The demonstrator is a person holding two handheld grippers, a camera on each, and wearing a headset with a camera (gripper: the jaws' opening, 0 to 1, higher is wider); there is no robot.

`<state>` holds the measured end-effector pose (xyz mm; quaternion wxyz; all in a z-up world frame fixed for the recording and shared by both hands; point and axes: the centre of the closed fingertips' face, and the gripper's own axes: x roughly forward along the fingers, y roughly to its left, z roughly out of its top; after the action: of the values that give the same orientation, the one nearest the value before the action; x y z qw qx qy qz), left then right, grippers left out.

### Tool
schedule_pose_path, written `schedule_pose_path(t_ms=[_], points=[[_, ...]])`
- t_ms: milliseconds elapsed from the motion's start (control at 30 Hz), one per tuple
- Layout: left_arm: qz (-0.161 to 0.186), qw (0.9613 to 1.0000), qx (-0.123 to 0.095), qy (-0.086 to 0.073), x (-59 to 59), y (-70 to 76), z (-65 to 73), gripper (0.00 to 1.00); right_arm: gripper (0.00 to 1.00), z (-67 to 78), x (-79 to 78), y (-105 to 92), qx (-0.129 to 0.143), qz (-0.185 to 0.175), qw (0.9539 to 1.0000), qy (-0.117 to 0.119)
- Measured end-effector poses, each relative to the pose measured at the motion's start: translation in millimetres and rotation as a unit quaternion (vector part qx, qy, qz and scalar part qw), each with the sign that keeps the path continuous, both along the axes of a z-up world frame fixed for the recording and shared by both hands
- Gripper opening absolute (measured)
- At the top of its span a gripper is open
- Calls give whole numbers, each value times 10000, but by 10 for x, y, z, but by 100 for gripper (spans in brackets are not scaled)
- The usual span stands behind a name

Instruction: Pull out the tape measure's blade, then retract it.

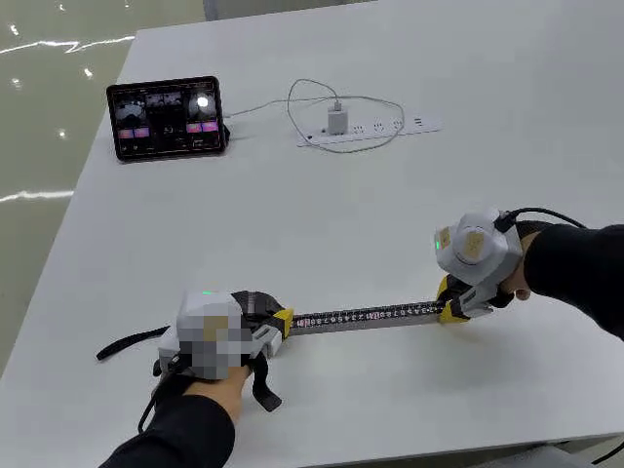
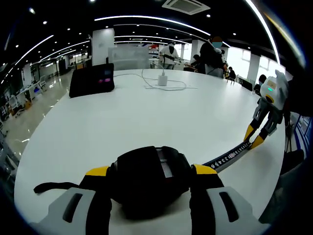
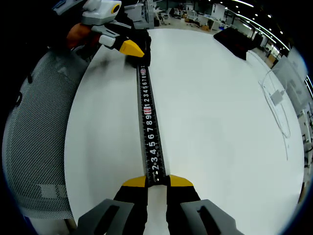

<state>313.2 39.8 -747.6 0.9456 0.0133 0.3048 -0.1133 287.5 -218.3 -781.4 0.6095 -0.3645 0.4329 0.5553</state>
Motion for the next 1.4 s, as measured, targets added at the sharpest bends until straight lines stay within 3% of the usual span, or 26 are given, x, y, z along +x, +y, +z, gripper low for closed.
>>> schedule_pose_path(t_ms=[800,1067,1400], points=[[-48,10000,58,59,4,-2,-12,60,10,-19,7,55,-219,44,9998,7],[-53,9999,25,148,2,-6,-18,60,10,-13,9,76,-147,-56,9999,13],[-49,9999,-4,101,2,-11,-15,60,10,-7,14,107,-119,-19,9999,19]])
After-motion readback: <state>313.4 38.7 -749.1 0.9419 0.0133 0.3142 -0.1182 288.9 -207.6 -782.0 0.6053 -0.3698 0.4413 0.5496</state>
